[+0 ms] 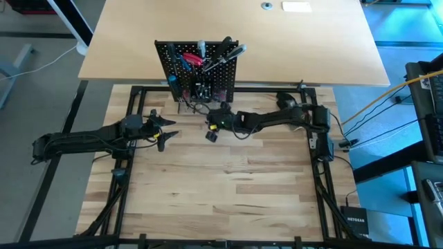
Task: Hang tools onto peg board
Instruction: Hang the black protective eyewear on the peg board, then return to Home Position
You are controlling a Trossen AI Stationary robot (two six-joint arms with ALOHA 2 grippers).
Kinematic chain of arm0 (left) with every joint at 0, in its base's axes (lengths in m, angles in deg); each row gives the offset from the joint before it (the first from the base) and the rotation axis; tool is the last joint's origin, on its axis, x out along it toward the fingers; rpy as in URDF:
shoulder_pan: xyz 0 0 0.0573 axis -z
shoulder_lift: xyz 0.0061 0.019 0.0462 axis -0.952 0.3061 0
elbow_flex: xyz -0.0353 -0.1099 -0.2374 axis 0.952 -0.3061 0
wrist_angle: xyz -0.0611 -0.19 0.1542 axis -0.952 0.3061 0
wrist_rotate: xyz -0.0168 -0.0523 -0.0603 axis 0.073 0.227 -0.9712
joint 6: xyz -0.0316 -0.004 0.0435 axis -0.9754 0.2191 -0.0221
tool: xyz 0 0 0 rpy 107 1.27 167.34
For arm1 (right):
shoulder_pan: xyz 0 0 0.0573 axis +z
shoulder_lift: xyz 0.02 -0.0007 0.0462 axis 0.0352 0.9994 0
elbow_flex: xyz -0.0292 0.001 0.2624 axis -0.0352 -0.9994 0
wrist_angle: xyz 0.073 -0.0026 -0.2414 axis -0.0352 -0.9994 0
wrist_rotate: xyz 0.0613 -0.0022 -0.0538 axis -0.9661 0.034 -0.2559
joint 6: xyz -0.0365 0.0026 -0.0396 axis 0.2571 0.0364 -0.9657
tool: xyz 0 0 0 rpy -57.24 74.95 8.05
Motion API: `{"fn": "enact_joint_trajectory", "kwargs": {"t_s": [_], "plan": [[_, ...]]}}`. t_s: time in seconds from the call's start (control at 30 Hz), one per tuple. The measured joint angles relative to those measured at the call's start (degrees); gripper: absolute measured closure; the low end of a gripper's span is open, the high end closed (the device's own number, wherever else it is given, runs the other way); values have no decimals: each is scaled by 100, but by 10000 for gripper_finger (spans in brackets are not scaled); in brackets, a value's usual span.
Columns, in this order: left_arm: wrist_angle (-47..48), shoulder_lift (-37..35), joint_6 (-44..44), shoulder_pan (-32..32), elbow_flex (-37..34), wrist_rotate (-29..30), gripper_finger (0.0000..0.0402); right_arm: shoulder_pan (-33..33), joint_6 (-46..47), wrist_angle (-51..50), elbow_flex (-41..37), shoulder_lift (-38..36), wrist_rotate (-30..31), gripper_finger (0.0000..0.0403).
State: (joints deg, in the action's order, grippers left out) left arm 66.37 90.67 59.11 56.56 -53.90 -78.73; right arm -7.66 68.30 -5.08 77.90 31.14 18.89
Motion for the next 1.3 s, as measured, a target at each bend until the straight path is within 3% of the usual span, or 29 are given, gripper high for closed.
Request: {"fn": "enact_joint_trajectory", "kwargs": {"t_s": [0.3, 0.5, 0.7, 0.8, 1.07, 1.3], "plan": [[-5, -153, -105, -2, 103, -186, 192, 444, 60, -980, 7, -618, -36, 262], [-14, -410, -294, -2, 228, -472, 192, 685, 106, -1541, 4, -1112, -614, 274], [58, -1015, -376, -2, 229, -681, 229, 664, 137, -1460, -632, -1829, -879, 301], [196, -1455, -342, -2, 198, -837, 261, 609, 158, -808, -1299, -2272, -920, 323], [725, -2667, -585, -2, -93, -1132, 357, 387, 680, 1609, -3356, -3400, -1840, 380], [818, -2635, -557, 97, -365, -1139, 399, 366, 1070, 3298, -4998, -4263, -1942, 395]]}}
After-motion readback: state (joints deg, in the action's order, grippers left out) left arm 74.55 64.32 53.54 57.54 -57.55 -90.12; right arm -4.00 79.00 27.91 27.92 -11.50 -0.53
